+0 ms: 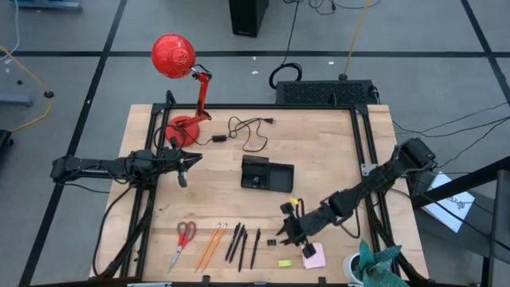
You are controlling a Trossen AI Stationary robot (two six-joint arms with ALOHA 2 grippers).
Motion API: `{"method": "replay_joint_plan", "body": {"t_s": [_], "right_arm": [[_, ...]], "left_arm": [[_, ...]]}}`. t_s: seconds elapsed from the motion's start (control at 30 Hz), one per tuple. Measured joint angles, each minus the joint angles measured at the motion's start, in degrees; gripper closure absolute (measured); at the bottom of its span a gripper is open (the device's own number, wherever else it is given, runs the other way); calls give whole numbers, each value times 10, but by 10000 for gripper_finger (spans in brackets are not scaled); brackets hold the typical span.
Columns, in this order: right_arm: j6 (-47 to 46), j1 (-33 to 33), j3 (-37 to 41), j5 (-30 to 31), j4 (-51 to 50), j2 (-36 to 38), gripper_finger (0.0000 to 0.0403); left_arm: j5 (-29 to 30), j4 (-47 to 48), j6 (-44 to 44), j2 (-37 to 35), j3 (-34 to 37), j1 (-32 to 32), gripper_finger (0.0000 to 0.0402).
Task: Pick and place office supplies into organizer
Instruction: Put the black binder clip into the black desk organizer
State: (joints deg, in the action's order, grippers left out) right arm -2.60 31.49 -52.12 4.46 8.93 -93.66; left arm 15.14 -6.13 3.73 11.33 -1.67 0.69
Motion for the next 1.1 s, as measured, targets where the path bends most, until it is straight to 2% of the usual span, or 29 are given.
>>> {"method": "replay_joint_plan", "body": {"t_s": [0.33,0.57,0.77,1.0,1.1], "right_arm": [[34,9,-67,3,-21,-85,286],[47,10,-89,49,-5,-136,286],[33,21,-91,60,47,-158,286],[4,40,-94,82,48,-156,286],[-13,49,-94,116,20,-156,286]], "left_arm": [[0,4,-2,0,0,0,355],[0,4,4,0,0,0,355],[0,6,5,0,0,0,355],[0,9,5,0,0,0,355],[0,10,5,0,0,0,355]]}}
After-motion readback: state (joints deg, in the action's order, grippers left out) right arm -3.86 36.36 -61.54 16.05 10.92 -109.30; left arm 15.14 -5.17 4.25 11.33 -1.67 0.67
